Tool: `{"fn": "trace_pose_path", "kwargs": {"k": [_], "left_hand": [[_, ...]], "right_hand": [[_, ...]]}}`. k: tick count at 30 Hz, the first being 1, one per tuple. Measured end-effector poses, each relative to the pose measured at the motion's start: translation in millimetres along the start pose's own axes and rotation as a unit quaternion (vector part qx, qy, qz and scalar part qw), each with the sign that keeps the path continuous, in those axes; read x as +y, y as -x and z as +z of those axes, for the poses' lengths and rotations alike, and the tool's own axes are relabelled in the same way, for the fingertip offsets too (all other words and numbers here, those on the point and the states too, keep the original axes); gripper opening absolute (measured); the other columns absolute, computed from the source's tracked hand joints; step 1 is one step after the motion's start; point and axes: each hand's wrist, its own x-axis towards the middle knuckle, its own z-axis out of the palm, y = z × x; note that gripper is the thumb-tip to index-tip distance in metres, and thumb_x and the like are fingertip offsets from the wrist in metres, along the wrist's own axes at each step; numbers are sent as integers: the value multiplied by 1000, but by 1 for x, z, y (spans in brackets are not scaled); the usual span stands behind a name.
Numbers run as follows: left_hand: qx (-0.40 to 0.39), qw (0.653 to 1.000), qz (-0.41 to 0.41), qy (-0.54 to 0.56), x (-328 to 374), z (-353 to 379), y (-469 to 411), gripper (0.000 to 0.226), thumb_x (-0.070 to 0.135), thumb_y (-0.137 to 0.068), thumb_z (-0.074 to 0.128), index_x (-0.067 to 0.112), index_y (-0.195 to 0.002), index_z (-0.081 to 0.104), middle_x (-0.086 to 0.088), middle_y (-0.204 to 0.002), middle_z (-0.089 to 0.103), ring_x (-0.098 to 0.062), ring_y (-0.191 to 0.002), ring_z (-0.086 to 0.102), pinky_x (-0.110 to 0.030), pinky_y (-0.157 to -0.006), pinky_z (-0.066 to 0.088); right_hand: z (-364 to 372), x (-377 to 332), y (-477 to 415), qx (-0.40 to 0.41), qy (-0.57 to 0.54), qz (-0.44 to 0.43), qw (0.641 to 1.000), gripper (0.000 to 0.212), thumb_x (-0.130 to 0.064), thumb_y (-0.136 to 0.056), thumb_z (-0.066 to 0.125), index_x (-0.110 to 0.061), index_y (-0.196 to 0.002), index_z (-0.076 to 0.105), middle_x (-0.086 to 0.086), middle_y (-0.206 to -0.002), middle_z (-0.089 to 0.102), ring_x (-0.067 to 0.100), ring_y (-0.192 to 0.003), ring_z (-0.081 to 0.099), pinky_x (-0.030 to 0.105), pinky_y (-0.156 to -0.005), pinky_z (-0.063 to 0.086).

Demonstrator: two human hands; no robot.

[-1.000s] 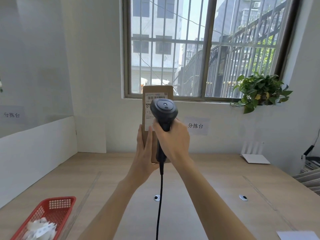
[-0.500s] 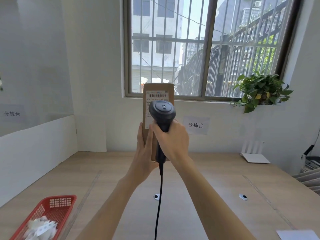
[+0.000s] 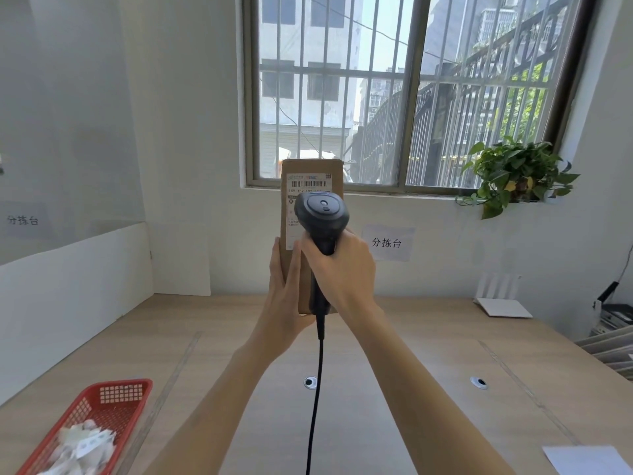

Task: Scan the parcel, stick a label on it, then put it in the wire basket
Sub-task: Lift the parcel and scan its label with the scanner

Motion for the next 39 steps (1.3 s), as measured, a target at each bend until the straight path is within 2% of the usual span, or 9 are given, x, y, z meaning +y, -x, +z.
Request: {"fn": "trace_pose_path", "kwargs": {"k": [4,8,12,17,22,25,29,36,39], "left_hand": [[-8,1000,-2,24,2,-2,1,125,27,-66,85,20,-152,-5,-3,-157,-22,-19,-150,4,-45,-115,32],[-9,1000,-1,15,3,-3,2,125,29,-63,86,16,-152,0,-3,-157,-21,-21,-149,10,-46,-113,35],[-8,1000,6,16,4,-5,5,127,29,-63,87,16,-152,-2,-4,-157,-21,-22,-149,8,-47,-113,35],[-4,1000,10,28,1,-7,8,126,27,-63,87,17,-152,-3,2,-156,-24,-25,-149,11,-48,-112,36],[-7,1000,-1,14,-3,-5,17,127,31,-64,85,16,-152,-5,-6,-157,-19,-25,-149,7,-45,-114,34],[-17,1000,-11,8,-9,-2,28,124,31,-67,84,16,-152,-5,-10,-158,-17,-24,-149,4,-40,-115,32],[-36,998,-43,29,-19,4,45,122,31,-69,83,19,-152,-6,-7,-158,-20,-23,-150,1,-44,-114,35],[-86,991,-102,20,-42,23,88,126,28,-67,84,20,-152,-9,-8,-157,-22,-24,-149,1,-43,-114,34],[-105,986,-125,27,-54,32,112,127,25,-67,85,19,-152,-9,-10,-157,-20,-23,-149,0,-43,-115,32]], "right_hand": [[-2,-2,1,-2,4,3,1000,26,-39,-83,65,-26,-67,51,-10,-66,54,5,-62,52,15,-54,33],[-3,-3,2,-5,17,7,1000,25,-40,-83,66,-25,-70,52,-9,-66,54,1,-60,50,12,-53,29],[-4,-3,3,5,19,1,1000,24,-39,-83,66,-25,-70,52,-9,-67,54,5,-62,51,12,-54,31],[-2,2,4,15,3,8,1000,32,-39,-80,64,-29,-58,44,-9,-63,54,14,-66,57,23,-56,39],[-1,13,6,14,-8,19,1000,25,-40,-82,63,-25,-65,51,-11,-61,53,12,-64,57,22,-56,37],[4,27,11,13,-13,41,999,26,-39,-82,63,-24,-65,51,-10,-61,54,14,-65,58,24,-56,38],[13,50,20,1,1,68,998,34,-37,-84,63,-26,-58,43,-8,-60,52,15,-63,55,23,-53,33],[38,108,55,-28,17,146,989,24,-39,-83,62,-18,-74,53,-7,-66,57,17,-67,57,24,-55,37],[49,132,76,-58,20,183,981,27,-39,-85,62,-16,-74,53,-4,-65,57,16,-64,57,28,-56,41]]}}
